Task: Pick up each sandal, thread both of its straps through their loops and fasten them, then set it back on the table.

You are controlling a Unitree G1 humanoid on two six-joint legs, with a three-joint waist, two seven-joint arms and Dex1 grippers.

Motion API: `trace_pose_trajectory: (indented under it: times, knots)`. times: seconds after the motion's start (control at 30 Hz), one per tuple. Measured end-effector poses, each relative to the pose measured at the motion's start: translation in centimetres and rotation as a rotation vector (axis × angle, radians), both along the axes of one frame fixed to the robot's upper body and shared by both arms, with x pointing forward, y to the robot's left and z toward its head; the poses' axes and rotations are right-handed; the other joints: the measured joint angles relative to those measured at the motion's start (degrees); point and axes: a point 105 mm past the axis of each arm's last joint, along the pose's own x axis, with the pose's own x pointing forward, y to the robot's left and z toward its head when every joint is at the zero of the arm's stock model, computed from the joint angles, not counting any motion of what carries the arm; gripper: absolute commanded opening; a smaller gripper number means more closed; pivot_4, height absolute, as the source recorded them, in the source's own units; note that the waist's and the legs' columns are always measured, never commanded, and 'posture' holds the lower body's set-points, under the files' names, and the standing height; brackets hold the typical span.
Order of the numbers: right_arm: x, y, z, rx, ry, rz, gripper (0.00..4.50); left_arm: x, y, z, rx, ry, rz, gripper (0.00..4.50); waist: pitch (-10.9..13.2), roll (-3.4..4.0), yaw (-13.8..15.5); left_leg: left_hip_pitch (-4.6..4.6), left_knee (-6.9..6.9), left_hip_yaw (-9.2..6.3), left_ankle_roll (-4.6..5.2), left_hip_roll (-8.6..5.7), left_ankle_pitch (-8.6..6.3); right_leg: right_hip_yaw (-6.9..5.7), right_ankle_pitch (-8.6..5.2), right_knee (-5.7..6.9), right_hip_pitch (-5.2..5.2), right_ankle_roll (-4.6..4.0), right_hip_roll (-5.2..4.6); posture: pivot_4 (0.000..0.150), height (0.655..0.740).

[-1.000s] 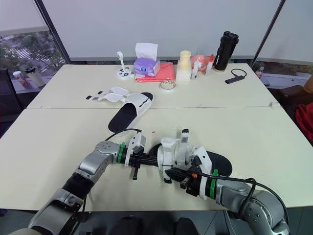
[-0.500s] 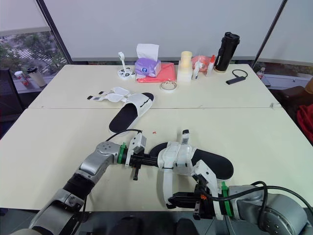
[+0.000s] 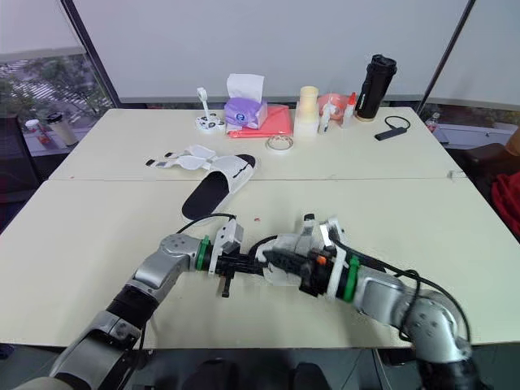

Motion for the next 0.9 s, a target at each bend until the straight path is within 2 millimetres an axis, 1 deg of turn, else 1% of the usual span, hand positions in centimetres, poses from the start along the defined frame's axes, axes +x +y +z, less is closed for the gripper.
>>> trace_pose_trajectory:
  times: [0.03, 0.1, 0.17, 0.2, 0.23, 0.3, 0.33, 0.4, 0.47, 0.53, 0.6, 0.7, 0.8, 0.9]
  knots:
    - [0.2, -0.1, -0.1, 0.009, 0.016, -0.020, 0.28, 0.0, 0.0, 0.0, 0.000, 0.000, 0.000, 0.00, 0.0, -0.02, -0.1, 0.00, 0.00, 0.00, 0.00, 0.01, 0.00, 0.00, 0.00, 0.00, 0.01, 0.00, -0.07, 0.150, 0.7400]
    - [0.4, -0.2, 0.0, 0.028, 0.026, -0.048, 0.91, 0.0, 0.1, 0.0, 0.002, 0.000, 0.001, 0.00, 0.0, 0.00, -0.2, 0.03, 0.00, 0.03, 0.00, 0.01, 0.00, 0.03, 0.01, 0.00, 0.02, 0.00, -0.11, 0.150, 0.7400]
    - [0.9, -0.6, 0.0, 0.051, 0.039, -0.090, 1.84, 0.0, 0.1, 0.0, 0.002, 0.000, 0.004, 0.00, 0.0, 0.00, -0.1, 0.04, 0.01, 0.03, 0.01, 0.01, 0.00, 0.03, 0.01, 0.02, 0.04, -0.01, -0.12, 0.150, 0.7400]
    - [1.1, -0.9, -0.1, 0.053, 0.047, -0.110, 2.45, 0.0, 0.1, 0.0, 0.002, 0.000, 0.004, 0.00, 0.0, 0.00, -0.2, 0.05, 0.01, 0.04, 0.01, 0.01, 0.00, 0.03, 0.01, 0.02, 0.04, -0.01, -0.12, 0.150, 0.7400]
    - [1.1, -0.9, -0.1, 0.059, 0.050, -0.117, 2.94, 0.0, 0.1, -0.1, 0.001, 0.000, 0.004, 0.00, 0.0, 0.02, -0.2, 0.05, 0.00, 0.04, 0.01, 0.01, 0.00, 0.03, 0.01, 0.02, 0.03, -0.01, -0.12, 0.150, 0.7400]
    - [1.2, -1.1, 0.4, 0.072, 0.034, -0.123, 3.99, 0.0, 0.1, -0.1, 0.001, 0.000, 0.004, 0.00, -0.1, 0.06, -0.2, 0.06, 0.00, 0.04, 0.01, 0.01, 0.00, 0.03, 0.01, 0.02, 0.04, -0.01, -0.12, 0.150, 0.7400]
    - [1.4, -1.3, 0.8, 0.072, 0.017, -0.127, 4.44, 0.0, 0.1, -0.1, 0.001, 0.000, 0.006, 0.00, -0.1, 0.05, -0.2, 0.07, 0.00, 0.04, 0.01, 0.01, 0.00, 0.03, 0.01, 0.02, 0.05, -0.01, -0.12, 0.150, 0.7400]
    - [1.6, -1.9, 1.6, 0.019, -0.039, -0.116, 4.44, 0.0, 0.0, -0.1, 0.000, 0.000, 0.006, 0.00, -0.1, 0.07, -0.2, 0.07, 0.01, 0.06, 0.01, -0.02, 0.00, 0.03, 0.01, 0.01, 0.05, -0.01, -0.13, 0.150, 0.7400]
    - [1.9, -2.7, 2.6, -0.078, -0.121, -0.101, 4.44, 0.0, 0.1, -0.1, 0.000, 0.000, 0.006, 0.00, 0.0, 0.09, -0.2, 0.07, 0.02, 0.08, 0.01, -0.03, 0.00, 0.03, 0.01, 0.01, 0.04, -0.01, -0.13, 0.150, 0.7400]
    - [2.7, -2.8, 4.6, -0.119, -0.221, -0.090, 4.44, 0.0, 0.2, -0.1, 0.002, -0.001, 0.006, 0.00, -0.1, 0.11, -0.2, 0.11, -0.02, 0.06, 0.01, -0.02, 0.01, 0.03, 0.01, 0.02, 0.06, -0.01, -0.10, 0.150, 0.7400]
    - [3.0, -2.5, 5.5, -0.137, -0.274, -0.082, 4.44, 0.0, 0.0, -0.1, 0.000, 0.000, 0.004, 0.00, -0.1, 0.09, 0.0, 0.10, -0.03, -0.01, 0.01, -0.01, 0.01, -0.03, 0.01, 0.02, 0.06, -0.01, -0.08, 0.150, 0.7400]
    - [3.2, -2.2, 4.9, -0.212, -0.301, -0.057, 4.44, 0.0, -0.1, 0.0, -0.002, -0.001, -0.002, 0.00, -0.1, 0.10, 0.0, 0.05, -0.03, 0.01, 0.01, -0.05, 0.01, -0.04, 0.01, 0.01, 0.05, 0.00, -0.05, 0.150, 0.7400]
    - [4.0, -1.9, 4.6, -0.293, -0.356, -0.042, 4.44, 0.0, -0.1, 0.0, -0.003, 0.001, 0.001, 0.00, -0.1, 0.10, -0.1, 0.06, 0.02, 0.06, 0.01, -0.11, 0.01, -0.01, 0.01, 0.01, 0.06, 0.01, -0.12, 0.150, 0.7400]
    - [5.4, -1.5, 3.1, -0.437, -0.392, 0.025, 4.44, 0.0, -0.1, -0.1, -0.003, 0.002, 0.004, 0.00, -0.1, 0.09, -0.1, 0.10, 0.04, 0.07, 0.01, -0.13, 0.01, -0.01, 0.01, 0.01, 0.07, 0.00, -0.11, 0.150, 0.7400]
